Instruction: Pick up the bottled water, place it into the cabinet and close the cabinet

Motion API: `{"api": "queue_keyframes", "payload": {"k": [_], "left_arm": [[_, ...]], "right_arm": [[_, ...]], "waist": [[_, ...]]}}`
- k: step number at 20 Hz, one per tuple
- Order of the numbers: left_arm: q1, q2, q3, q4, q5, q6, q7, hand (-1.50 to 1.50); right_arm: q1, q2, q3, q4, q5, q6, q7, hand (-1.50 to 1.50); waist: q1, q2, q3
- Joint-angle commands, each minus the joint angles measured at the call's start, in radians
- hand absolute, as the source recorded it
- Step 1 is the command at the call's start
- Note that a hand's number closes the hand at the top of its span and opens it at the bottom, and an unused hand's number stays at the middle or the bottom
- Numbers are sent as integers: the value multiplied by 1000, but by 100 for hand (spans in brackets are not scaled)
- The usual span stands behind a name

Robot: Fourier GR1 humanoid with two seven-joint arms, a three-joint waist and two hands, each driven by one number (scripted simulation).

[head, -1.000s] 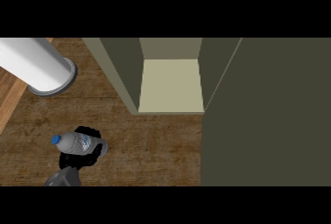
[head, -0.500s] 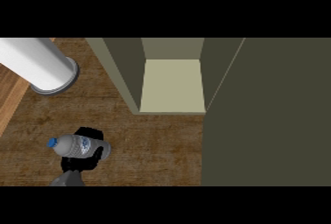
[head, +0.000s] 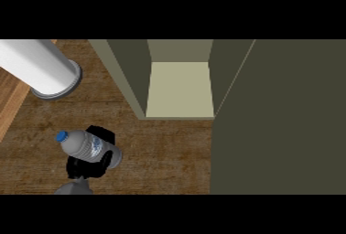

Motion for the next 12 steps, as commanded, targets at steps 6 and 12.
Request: {"api": "queue_keyframes", "payload": {"k": [6, 12], "left_arm": [[-23, -24, -244, -252, 1, 314, 56, 150], [-182, -24, -316, -215, -23, 474, 96, 150]], "right_arm": [[63, -4, 47, -42, 1, 10, -19, -150], [-45, -1, 8, 49, -8, -10, -21, -150]], "waist": [[-10, 1, -1], [-10, 3, -1]]}}
